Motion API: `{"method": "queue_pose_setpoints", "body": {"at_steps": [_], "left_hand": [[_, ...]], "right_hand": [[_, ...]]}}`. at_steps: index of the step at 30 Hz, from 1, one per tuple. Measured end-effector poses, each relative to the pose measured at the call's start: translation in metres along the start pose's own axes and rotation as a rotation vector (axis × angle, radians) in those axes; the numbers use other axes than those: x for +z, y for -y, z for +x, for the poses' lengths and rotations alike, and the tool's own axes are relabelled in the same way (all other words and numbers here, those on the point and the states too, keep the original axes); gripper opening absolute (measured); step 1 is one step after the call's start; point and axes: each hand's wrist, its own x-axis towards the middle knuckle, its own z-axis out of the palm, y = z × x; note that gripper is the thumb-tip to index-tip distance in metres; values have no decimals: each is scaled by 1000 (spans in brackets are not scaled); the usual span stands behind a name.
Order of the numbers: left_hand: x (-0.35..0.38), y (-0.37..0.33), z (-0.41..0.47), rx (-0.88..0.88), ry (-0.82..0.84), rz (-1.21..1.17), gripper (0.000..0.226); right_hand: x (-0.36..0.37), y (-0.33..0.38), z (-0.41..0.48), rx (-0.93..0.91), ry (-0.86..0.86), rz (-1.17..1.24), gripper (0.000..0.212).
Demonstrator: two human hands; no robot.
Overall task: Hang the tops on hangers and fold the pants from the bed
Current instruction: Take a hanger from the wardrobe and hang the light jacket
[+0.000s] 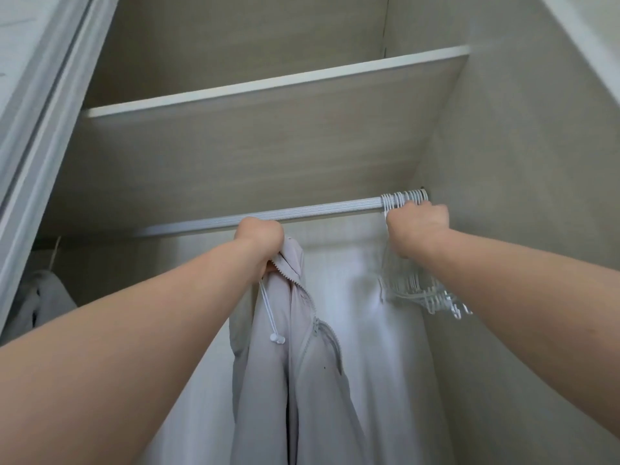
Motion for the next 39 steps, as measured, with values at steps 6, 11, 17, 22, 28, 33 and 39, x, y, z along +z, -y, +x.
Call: {"method": "queue_pose_setpoints", "body": {"at_steps": [6, 11, 17, 22, 28, 33, 39], "left_hand": [[-12, -4, -4, 18, -29, 60, 15], [-23, -10, -15, 25, -22, 82, 6], [-48, -25, -37, 50, -41, 53, 16], [-90, -44, -64, 151, -61, 167, 31], [-146, -68, -107, 168, -131, 196, 31], [-189, -102, -152, 175, -240, 218, 19], [-240, -182, -210, 263, -430, 309, 35]], "right_hand": [[0, -4, -1, -48, -142, 56, 35], [-10, -9, -3, -16, -192, 341, 32], [-25, 2, -22, 200, 107, 1201, 20], [-34, 16, -99, 316, 231, 1917, 15], [-59, 32, -153, 316, 286, 1962, 18], [-97, 39, -172, 194, 341, 1920, 24], [-178, 48, -204, -103, 337, 2103, 21]]}}
